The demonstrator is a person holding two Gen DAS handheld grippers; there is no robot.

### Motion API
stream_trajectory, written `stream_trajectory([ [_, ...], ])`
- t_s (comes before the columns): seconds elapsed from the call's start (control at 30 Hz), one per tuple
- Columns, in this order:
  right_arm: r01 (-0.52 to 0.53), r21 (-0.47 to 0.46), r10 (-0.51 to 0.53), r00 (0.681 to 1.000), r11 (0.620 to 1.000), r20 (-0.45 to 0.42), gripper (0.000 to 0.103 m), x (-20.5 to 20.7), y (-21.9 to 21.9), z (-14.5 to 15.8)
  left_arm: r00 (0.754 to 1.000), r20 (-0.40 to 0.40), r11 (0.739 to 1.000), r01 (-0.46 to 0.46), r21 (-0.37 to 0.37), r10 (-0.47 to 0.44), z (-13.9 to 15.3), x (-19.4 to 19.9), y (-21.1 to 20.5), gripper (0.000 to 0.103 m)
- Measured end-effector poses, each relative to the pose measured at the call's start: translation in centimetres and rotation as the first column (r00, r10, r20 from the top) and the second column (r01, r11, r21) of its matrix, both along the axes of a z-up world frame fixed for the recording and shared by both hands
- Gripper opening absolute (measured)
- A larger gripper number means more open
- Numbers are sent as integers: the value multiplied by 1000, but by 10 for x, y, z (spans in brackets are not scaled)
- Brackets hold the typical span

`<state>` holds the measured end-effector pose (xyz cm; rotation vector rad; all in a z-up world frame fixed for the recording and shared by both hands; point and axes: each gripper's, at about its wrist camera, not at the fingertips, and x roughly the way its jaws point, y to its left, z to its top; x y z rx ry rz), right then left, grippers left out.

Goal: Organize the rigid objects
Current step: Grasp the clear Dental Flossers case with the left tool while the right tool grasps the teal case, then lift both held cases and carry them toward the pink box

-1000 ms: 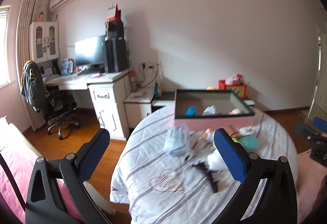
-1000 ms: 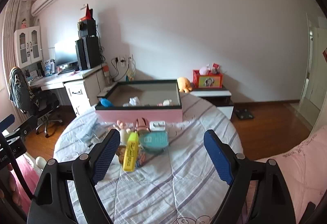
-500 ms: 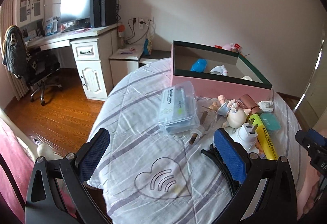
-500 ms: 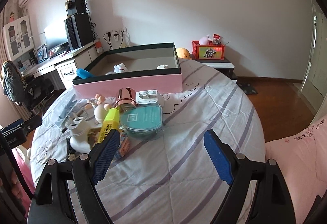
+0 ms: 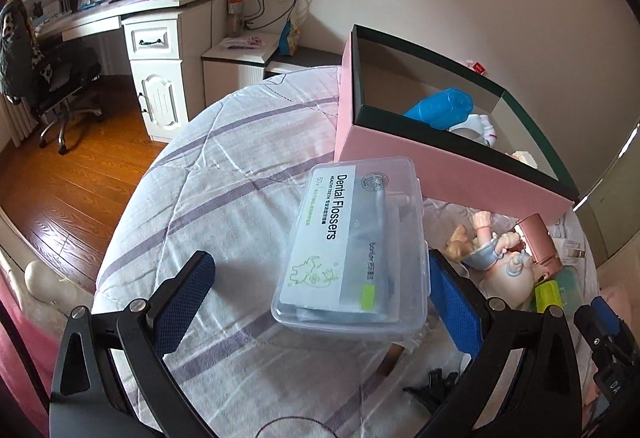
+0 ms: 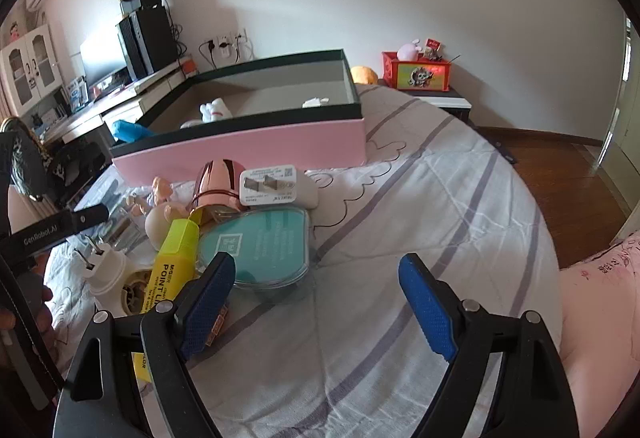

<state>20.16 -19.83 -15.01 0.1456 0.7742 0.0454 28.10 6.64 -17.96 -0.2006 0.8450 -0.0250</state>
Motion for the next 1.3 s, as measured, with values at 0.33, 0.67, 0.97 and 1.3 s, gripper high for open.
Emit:
stream_trajectory([
  [0.33,-91,11,92,994,996,-54,85,14,21,-7,999,-7,997,38,60,-37,-4,2,1,64],
  [0.67,-98,26,100,984,995,-144,85,48,25,-16,1000,-3,987,23,160,-22,-4,-20,5,64],
  [0.97,-86,-21,84,991,996,-100,77,37,26,-12,999,-1,980,50,191,-51,-5,-15,-2,61],
  [1.3,-45,-35,46,999,998,20,77,1,22,16,993,115,987,15,162,-34,30,-57,-1,61],
])
